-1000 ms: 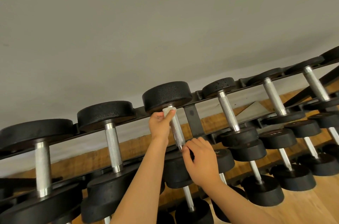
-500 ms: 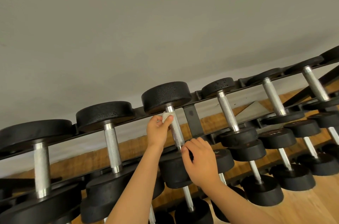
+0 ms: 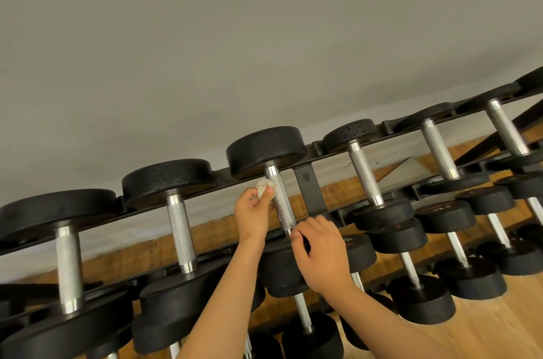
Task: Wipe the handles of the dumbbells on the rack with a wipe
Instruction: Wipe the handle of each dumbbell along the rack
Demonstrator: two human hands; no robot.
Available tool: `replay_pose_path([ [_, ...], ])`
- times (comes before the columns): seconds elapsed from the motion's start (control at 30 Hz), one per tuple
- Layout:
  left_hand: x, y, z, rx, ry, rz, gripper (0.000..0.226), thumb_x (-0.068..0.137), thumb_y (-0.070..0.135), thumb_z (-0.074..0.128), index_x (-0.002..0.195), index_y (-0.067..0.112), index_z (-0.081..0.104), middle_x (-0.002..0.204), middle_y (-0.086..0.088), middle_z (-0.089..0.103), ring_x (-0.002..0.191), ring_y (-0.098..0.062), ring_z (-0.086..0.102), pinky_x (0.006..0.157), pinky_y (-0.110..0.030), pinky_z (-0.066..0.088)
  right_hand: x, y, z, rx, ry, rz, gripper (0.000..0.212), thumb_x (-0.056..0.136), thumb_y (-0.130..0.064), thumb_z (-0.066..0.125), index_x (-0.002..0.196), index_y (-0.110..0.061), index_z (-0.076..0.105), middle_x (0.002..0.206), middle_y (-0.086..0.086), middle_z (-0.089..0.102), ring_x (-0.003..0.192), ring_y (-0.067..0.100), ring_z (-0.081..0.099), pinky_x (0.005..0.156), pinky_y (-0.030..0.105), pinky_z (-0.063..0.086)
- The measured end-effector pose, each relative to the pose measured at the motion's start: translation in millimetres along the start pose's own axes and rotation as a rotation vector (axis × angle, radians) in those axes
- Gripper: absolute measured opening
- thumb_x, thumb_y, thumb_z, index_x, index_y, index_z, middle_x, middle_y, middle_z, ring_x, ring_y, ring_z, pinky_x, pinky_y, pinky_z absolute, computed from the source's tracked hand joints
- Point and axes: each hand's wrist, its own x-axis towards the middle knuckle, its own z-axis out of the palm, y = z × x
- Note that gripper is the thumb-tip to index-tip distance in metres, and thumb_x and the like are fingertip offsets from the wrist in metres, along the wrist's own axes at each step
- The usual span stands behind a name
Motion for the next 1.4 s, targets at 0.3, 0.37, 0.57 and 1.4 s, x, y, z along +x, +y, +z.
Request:
replay_pose_path([
  [0.3, -1, -2, -6, 0.040, -0.060, -0.063, 0.012, 0.089, 0.020, 0.068, 0.089, 0.008, 0.066, 0.094, -0.006, 0.071, 0.092, -0.018, 0.069, 0.072, -0.023, 0.057, -1, 1, 1, -0.001, 0.008, -0.004, 0.028, 0.092, -0.027, 0.042, 0.074, -0.019, 0.062, 0.070, -0.010, 0.054, 0.070, 0.005, 0.044, 0.063, 0.026, 0.042],
  [0.37, -5, -4, -8, 0.009, -0.050, -0.066, 0.006, 0.090, 0.017, 0.068, 0.090, 0.012, 0.067, 0.096, -0.005, 0.071, 0.093, -0.017, 0.069, 0.071, -0.020, 0.056, -1, 2, 2, -0.001, 0.011, -0.004, 0.027, 0.092, -0.026, 0.042, 0.074, -0.019, 0.061, 0.070, -0.010, 0.054, 0.070, 0.005, 0.044, 0.063, 0.026, 0.041],
  [0.57, -9, 4, -2, 0.135, -0.209, -0.085, 0.007, 0.086, 0.021, 0.072, 0.088, 0.020, 0.066, 0.096, -0.002, 0.071, 0.090, -0.014, 0.068, 0.082, -0.030, 0.057, 0, 2, 2, -0.003, 0.006, -0.006, 0.028, 0.092, -0.027, 0.041, 0.074, -0.019, 0.061, 0.069, -0.010, 0.053, 0.070, 0.006, 0.045, 0.063, 0.027, 0.042],
  [1.4, -16, 4, -19, 0.547, -0.401, 0.082, 0.026, 0.093, 0.028, 0.063, 0.108, 0.009, 0.070, 0.103, -0.001, 0.069, 0.090, -0.010, 0.064, 0.082, -0.024, 0.052, -1, 2, 3, -0.002, 0.005, 0.016, 0.033, 0.093, -0.028, 0.038, 0.075, -0.017, 0.063, 0.068, -0.007, 0.055, 0.069, 0.009, 0.047, 0.062, 0.030, 0.044],
])
